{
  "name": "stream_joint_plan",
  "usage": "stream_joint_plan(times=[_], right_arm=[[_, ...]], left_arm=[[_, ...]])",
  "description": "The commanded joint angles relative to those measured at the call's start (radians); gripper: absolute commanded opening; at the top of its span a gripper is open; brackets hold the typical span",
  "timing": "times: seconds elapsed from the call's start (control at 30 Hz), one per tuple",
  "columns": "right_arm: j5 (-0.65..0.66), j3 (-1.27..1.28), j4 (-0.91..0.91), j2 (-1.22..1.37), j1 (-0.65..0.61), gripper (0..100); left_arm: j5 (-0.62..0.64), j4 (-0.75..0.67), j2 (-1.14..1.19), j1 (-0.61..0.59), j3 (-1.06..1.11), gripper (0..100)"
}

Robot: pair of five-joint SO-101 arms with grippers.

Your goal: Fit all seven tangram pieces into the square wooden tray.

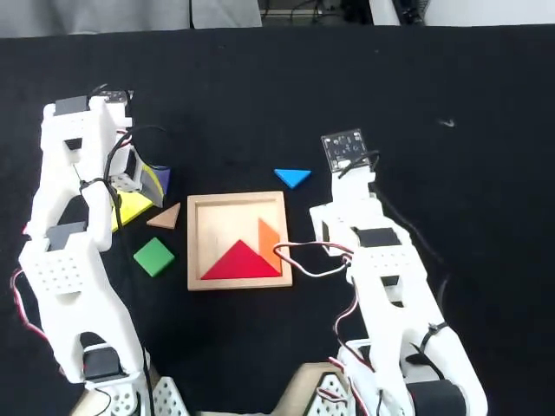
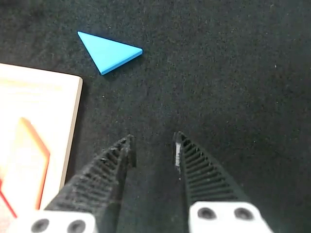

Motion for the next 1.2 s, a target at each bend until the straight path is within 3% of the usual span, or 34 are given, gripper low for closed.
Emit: stream_joint_plan(times=[0.0, 0.27, 0.43, 0.9, 1.17], right_arm=[[0.0, -0.007, -0.025, 0.002, -0.014, 14.0], [0.0, -0.007, -0.025, 0.002, -0.014, 14.0], [0.0, -0.008, -0.025, 0.004, -0.014, 14.0], [0.0, -0.005, -0.025, 0.004, -0.014, 14.1], [0.0, -0.005, -0.025, 0.004, -0.014, 14.1]], left_arm=[[-0.003, -0.035, -0.031, -0.007, -0.022, 30], [-0.003, -0.169, -0.031, -0.027, -0.027, 31], [-0.008, -0.075, -0.031, -0.024, -0.027, 47], [-0.006, -0.017, -0.031, -0.022, 0.024, 42], [-0.011, -0.08, -0.031, 0.005, 0.051, 42]])
